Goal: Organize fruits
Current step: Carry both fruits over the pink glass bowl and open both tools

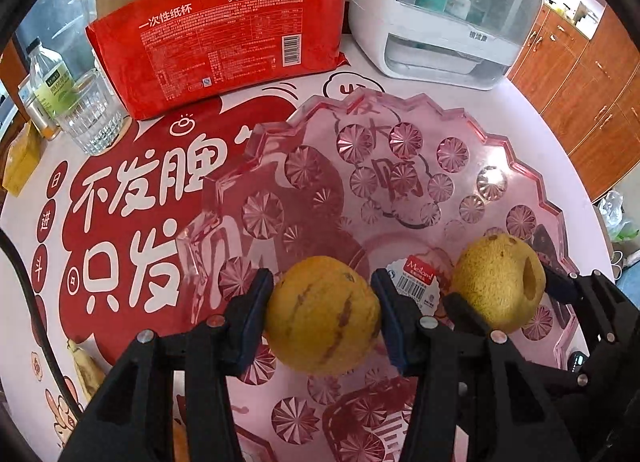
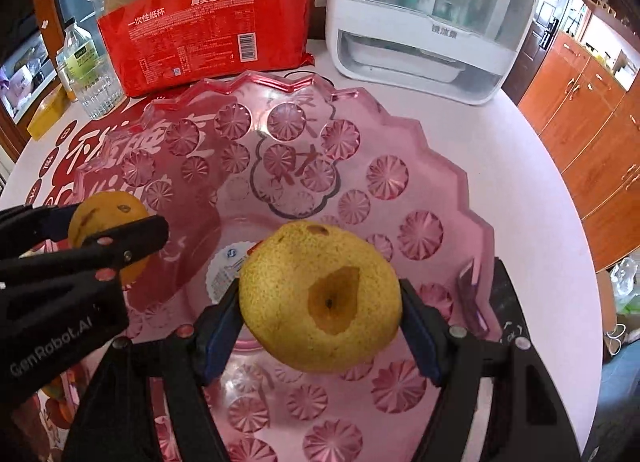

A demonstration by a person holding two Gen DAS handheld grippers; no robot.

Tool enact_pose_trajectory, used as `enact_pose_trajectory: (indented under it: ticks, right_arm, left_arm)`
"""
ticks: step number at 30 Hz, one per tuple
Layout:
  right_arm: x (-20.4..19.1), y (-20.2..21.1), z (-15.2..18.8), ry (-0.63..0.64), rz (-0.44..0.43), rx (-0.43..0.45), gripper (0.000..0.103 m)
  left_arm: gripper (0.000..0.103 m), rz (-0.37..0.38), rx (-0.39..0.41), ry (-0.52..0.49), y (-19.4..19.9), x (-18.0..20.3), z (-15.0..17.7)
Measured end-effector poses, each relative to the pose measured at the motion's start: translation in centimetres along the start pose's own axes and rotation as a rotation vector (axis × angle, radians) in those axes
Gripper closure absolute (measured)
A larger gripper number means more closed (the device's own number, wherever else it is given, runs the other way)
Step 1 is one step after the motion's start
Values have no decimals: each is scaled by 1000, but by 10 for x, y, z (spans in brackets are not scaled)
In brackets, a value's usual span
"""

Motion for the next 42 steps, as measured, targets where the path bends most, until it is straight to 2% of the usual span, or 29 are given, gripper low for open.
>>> enact_pose_trajectory:
  ticks: [19,20,21,24,27,32,37,40,42]
  right_arm:
    - [-12,1,7,89,-11,-21,28]
    - [-13,2,8,98,-11,-24,29]
    - [-15,3,10,114,-6,-24,28]
    - [-19,3,13,136,5,-23,28]
    - [-22,-1,16,133,-27,-43,28]
    - [-27,-3,20,127,-64,-40,26]
    - [-32,4,18,129,-100,0,7]
    - [-38,8,17,151,-92,14,6]
    - [-32,10,15,157,-82,8,6]
  left_arm:
    - [53,-17,-48,-20,-18,4,-3]
    - [50,-5,-47,-19,-19,5,-3]
    - [38,9,-46,-19,-18,7,-3]
    - [13,68,-38,6,-15,9,-2]
    - [9,87,-39,20,-13,8,1]
    - [9,43,7,-25,-2,7,5]
    - [9,18,15,-61,15,0,9]
    - [10,64,-32,-45,23,-6,11]
    - [10,62,-34,-26,32,-10,10]
Point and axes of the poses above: each gripper's, at about its wrist camera, not at the fingertips, and y roughly against the way its jaws point, x to its right, z to its underside, the point moved 6 cm from there along -y, roughly the way its jaws point, and after that the axes turned 14 degrees about -y, right-handed, at the moved point
